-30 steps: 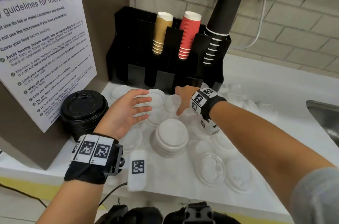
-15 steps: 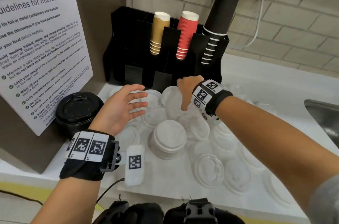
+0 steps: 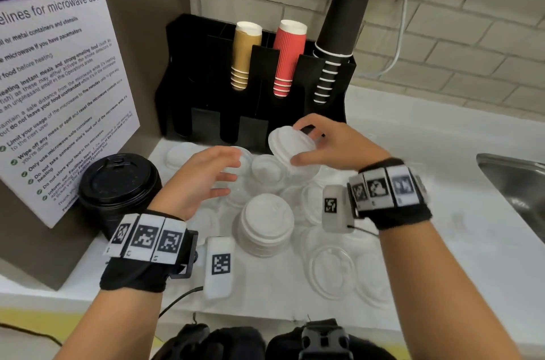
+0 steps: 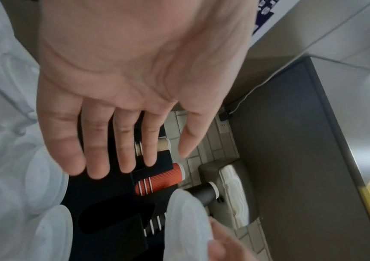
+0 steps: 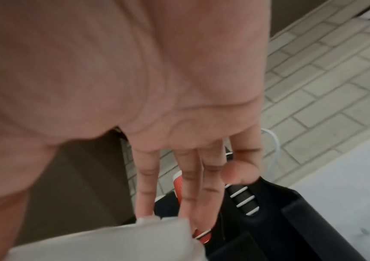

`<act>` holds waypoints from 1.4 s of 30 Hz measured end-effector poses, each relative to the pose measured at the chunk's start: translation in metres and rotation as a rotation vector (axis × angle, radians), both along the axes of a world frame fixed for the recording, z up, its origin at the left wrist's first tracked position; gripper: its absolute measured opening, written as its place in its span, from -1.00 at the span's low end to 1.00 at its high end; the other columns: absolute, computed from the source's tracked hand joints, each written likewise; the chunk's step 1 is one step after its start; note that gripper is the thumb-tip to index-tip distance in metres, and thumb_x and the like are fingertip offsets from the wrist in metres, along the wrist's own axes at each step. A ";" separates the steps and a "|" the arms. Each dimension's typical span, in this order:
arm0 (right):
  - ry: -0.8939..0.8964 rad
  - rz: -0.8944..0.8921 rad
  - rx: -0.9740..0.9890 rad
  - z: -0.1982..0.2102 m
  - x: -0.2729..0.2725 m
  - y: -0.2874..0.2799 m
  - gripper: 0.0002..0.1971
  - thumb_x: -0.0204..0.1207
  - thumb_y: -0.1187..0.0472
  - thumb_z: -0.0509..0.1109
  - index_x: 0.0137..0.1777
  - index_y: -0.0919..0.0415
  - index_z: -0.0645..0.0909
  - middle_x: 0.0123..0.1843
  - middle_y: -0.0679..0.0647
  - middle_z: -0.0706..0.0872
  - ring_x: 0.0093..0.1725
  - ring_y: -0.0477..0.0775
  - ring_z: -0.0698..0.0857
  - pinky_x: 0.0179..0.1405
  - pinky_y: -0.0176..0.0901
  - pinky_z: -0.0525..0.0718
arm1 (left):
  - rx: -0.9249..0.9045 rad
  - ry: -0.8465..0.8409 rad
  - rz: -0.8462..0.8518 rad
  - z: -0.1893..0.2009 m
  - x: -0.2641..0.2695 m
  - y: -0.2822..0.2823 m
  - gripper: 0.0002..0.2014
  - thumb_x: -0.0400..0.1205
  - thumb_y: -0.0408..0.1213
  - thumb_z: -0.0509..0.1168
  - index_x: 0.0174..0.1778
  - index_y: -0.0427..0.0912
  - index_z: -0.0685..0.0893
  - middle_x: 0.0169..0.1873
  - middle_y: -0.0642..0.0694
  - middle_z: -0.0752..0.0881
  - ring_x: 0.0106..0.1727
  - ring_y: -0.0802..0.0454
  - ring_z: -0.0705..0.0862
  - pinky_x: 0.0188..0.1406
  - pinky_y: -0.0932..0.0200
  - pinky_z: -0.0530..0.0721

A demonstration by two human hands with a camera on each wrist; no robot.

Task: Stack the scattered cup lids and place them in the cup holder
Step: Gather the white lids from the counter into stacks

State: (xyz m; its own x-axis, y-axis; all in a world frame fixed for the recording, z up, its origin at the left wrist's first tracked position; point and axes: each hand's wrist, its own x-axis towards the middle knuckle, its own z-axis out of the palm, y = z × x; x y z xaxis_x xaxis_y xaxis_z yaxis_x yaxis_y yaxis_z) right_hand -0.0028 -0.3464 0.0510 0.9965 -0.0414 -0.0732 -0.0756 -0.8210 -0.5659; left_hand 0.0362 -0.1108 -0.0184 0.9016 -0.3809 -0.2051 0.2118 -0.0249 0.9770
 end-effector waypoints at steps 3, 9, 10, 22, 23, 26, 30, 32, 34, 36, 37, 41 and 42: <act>-0.062 -0.005 0.090 -0.020 -0.030 0.014 -0.47 0.27 -0.02 0.63 0.23 -0.19 0.53 0.01 -0.29 0.56 -0.10 -0.29 0.57 -0.20 -0.51 0.50 | 0.110 -0.028 -0.071 -0.003 -0.003 -0.007 -0.90 0.70 -0.14 0.29 0.06 0.07 0.71 0.08 0.02 0.72 0.08 0.01 0.71 -0.09 0.18 0.71; -0.008 -0.022 0.033 -0.053 -0.063 0.038 -0.43 0.27 -0.05 0.61 0.29 -0.19 0.53 0.16 -0.07 0.57 0.06 -0.06 0.57 0.09 -0.19 0.59 | 0.209 -0.039 -0.117 -0.008 -0.014 -0.012 -0.81 0.68 -0.05 0.30 0.17 0.08 0.69 0.09 0.05 0.71 0.09 0.01 0.69 -0.10 0.16 0.70; -0.001 -0.031 -0.006 -0.057 -0.067 0.043 -0.42 0.27 -0.09 0.60 0.30 -0.22 0.51 0.11 -0.08 0.55 -0.01 -0.06 0.58 0.05 -0.19 0.59 | 0.215 -0.042 -0.118 -0.009 -0.016 -0.011 -0.82 0.68 -0.06 0.31 0.17 0.10 0.68 0.08 0.05 0.71 0.09 0.02 0.69 -0.09 0.15 0.71; -0.023 -0.112 -0.159 -0.080 -0.075 0.074 -0.46 0.34 -0.13 0.53 0.33 -0.18 0.52 0.22 -0.02 0.54 0.13 0.03 0.61 0.08 -0.14 0.59 | 0.229 -0.125 -0.210 -0.030 -0.027 -0.012 -0.66 0.62 -0.43 0.37 0.22 0.07 0.66 -0.01 0.13 0.65 -0.03 0.21 0.68 -0.24 0.31 0.73; -0.027 -0.110 -0.151 -0.082 -0.076 0.074 -0.46 0.34 -0.11 0.54 0.34 -0.17 0.53 0.22 -0.01 0.53 0.15 0.03 0.60 0.13 -0.14 0.58 | 0.232 -0.127 -0.214 -0.031 -0.027 -0.012 -0.65 0.61 -0.45 0.37 0.23 0.05 0.66 -0.01 0.15 0.65 -0.04 0.21 0.69 -0.24 0.31 0.73; -0.023 -0.083 -0.097 -0.084 -0.079 0.073 -0.45 0.34 -0.01 0.58 0.35 -0.12 0.55 0.23 0.00 0.51 0.17 0.03 0.57 0.20 -0.20 0.54 | 0.252 -0.144 -0.229 -0.032 -0.025 -0.013 -0.63 0.59 -0.48 0.38 0.21 0.05 0.67 0.03 0.13 0.68 0.00 0.12 0.71 -0.10 0.12 0.78; -0.079 -0.186 0.127 -0.072 -0.088 0.048 -0.62 0.48 0.09 0.51 0.29 -0.05 0.59 0.24 -0.04 0.54 0.13 -0.04 0.63 0.07 -0.26 0.62 | 0.296 -0.179 -0.245 -0.035 -0.022 -0.013 -0.62 0.58 -0.47 0.39 0.24 0.02 0.69 0.05 0.10 0.71 0.03 0.03 0.74 -0.06 0.06 0.79; -0.127 -0.299 0.134 -0.062 -0.095 0.024 -0.73 0.56 0.13 0.42 0.26 -0.01 0.63 0.19 -0.04 0.63 0.04 -0.09 0.67 -0.05 -0.44 0.60 | 0.323 -0.191 -0.239 -0.036 -0.020 -0.013 -0.63 0.57 -0.45 0.41 0.24 0.01 0.71 0.03 0.10 0.70 0.05 0.03 0.73 0.00 0.03 0.79; -0.108 -0.375 0.074 -0.054 -0.104 0.002 -0.78 0.58 0.15 0.39 0.21 0.01 0.66 0.10 -0.05 0.71 -0.09 -0.19 0.68 -0.27 -0.60 0.52 | 0.328 -0.191 -0.228 -0.038 -0.016 -0.012 -0.68 0.57 -0.44 0.42 0.17 0.02 0.72 0.00 0.06 0.70 0.08 0.00 0.72 0.08 -0.05 0.77; -0.007 -0.399 0.003 -0.051 -0.113 -0.011 -0.81 0.52 0.13 0.46 0.12 -0.01 0.70 0.04 -0.05 0.74 -0.15 -0.23 0.67 -0.32 -0.58 0.52 | 0.310 -0.178 -0.224 -0.039 -0.013 -0.011 -0.72 0.58 -0.46 0.41 0.06 0.04 0.73 -0.02 -0.01 0.73 0.05 -0.06 0.75 0.09 -0.09 0.77; 0.066 -0.392 -0.036 -0.050 -0.118 -0.013 -0.80 0.46 0.08 0.52 0.08 -0.03 0.70 0.03 -0.06 0.73 -0.15 -0.23 0.67 -0.31 -0.53 0.52 | 0.304 -0.173 -0.223 -0.040 -0.012 -0.011 -0.72 0.58 -0.47 0.41 0.04 0.03 0.73 -0.04 -0.02 0.74 0.01 -0.07 0.76 0.06 -0.08 0.78; 0.339 -0.344 -0.142 -0.060 -0.129 0.002 -0.47 0.13 -0.16 0.68 0.07 -0.13 0.57 0.03 -0.18 0.59 -0.09 -0.23 0.59 -0.28 -0.36 0.45 | 0.299 -0.176 -0.237 -0.042 -0.009 -0.012 -0.73 0.58 -0.47 0.41 0.07 0.00 0.75 -0.07 -0.01 0.74 -0.05 -0.02 0.76 -0.06 0.02 0.79; 0.377 -0.327 -0.166 -0.065 -0.129 0.008 -0.38 0.09 -0.17 0.69 0.11 -0.14 0.51 0.05 -0.17 0.54 -0.06 -0.20 0.57 -0.28 -0.34 0.42 | 0.297 -0.181 -0.241 -0.042 -0.009 -0.012 -0.73 0.58 -0.47 0.41 0.02 0.03 0.74 -0.07 -0.01 0.74 -0.07 -0.01 0.76 -0.07 0.04 0.78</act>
